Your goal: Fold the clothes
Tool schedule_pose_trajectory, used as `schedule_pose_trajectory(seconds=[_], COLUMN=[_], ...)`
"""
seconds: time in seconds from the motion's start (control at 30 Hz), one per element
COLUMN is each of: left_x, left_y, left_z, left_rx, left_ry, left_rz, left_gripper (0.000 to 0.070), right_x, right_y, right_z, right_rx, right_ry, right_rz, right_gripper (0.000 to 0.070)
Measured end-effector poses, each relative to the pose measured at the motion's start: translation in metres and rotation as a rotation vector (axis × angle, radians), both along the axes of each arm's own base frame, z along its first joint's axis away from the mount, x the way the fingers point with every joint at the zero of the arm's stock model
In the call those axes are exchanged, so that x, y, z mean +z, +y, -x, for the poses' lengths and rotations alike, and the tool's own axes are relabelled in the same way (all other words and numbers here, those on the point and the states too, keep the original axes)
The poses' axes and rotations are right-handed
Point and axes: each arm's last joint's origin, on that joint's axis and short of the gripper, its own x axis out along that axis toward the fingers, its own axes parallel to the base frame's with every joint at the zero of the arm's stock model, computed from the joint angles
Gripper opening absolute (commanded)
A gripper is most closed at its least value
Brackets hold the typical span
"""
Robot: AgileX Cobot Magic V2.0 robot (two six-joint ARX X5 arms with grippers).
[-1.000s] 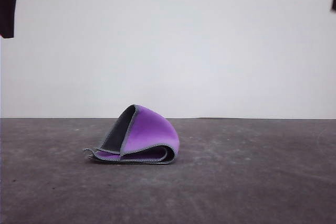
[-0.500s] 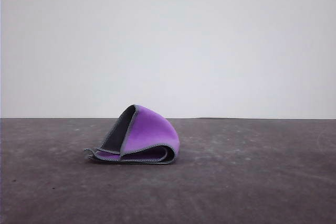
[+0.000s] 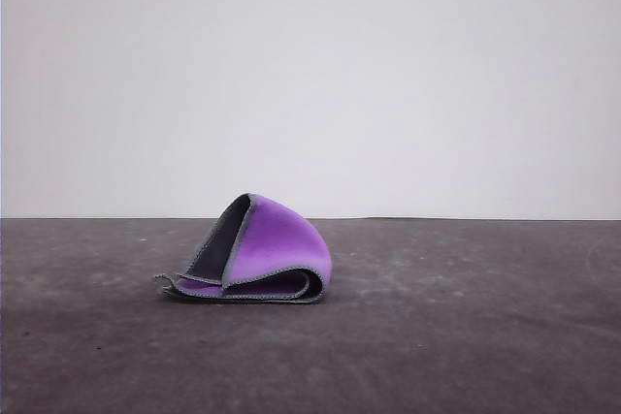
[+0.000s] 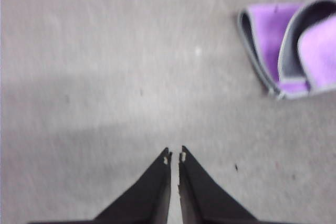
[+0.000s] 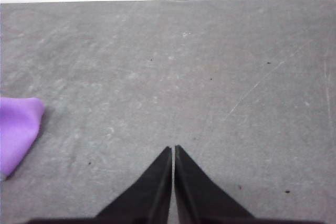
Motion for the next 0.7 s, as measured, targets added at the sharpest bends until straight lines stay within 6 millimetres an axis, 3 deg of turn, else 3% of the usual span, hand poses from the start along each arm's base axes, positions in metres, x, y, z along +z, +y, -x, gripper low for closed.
schedule_pose_trajectory(seconds=[0.5,0.7], left_x=[0.002,0.010], left_y=[0.000,0.002], left_z=[0.004,0.023], left_rx=[0.023,-0.010], left_ry=[-0.004,-0.256], left_rz=[0.024,0.000], left_gripper=[0.0010,0.0011], right_x=[0.002,0.002], right_y=[0.000,0.000], right_z=[-0.001,-0.001], right_rx=[-0.006,-0.006], right_ry=[-0.022,-0.022], right_rz=[-0.024,-0.024], right_gripper=[0.0001,0.0001])
